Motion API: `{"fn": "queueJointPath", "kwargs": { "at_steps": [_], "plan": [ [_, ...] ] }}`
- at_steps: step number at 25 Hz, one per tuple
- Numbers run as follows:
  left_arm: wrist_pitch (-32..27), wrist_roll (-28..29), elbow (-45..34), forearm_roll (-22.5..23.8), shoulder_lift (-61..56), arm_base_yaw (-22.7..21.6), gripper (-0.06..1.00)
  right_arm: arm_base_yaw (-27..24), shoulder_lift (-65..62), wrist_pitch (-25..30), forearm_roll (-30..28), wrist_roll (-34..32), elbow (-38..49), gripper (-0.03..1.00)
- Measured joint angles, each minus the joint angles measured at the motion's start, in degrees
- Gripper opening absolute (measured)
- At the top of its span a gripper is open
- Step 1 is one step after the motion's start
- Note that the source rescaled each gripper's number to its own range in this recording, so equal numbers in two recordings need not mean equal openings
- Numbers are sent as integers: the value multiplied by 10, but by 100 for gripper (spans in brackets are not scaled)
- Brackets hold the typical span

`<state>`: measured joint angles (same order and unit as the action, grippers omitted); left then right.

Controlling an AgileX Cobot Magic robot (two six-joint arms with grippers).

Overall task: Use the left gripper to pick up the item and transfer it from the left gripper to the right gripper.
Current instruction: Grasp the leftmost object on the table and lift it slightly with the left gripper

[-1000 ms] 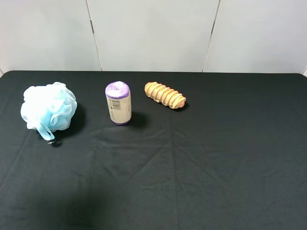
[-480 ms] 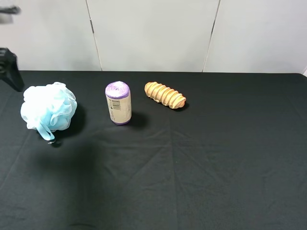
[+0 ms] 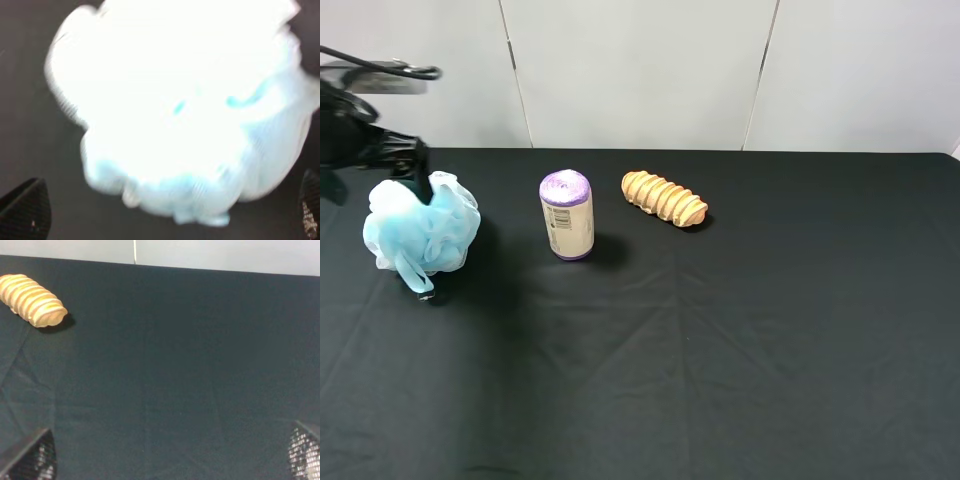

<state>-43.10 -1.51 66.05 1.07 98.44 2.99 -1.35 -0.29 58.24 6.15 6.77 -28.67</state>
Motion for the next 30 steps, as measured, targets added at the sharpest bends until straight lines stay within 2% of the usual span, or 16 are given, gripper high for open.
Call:
{"fn": "queueJointPath", "kwargs": {
  "at_steps": [7,19,21,23,25,27,30],
  "plan": [
    [8,1,42,0,75,27,100,0,0,1,0,0,0,100],
    [43,4,42,19,141,31,98,0,0,1,0,0,0,100],
    [48,4,42,19,145,31,91,0,0,1,0,0,0,100],
    [48,4,42,19,147,31,76,0,0,1,0,0,0,100],
    [48,4,42,21,147,31,55,0,0,1,0,0,0,100],
    [49,4,42,21,147,31,39,0,0,1,0,0,0,100],
    [50,4,42,21,147,31,37,0,0,1,0,0,0,100]
  ]
}}
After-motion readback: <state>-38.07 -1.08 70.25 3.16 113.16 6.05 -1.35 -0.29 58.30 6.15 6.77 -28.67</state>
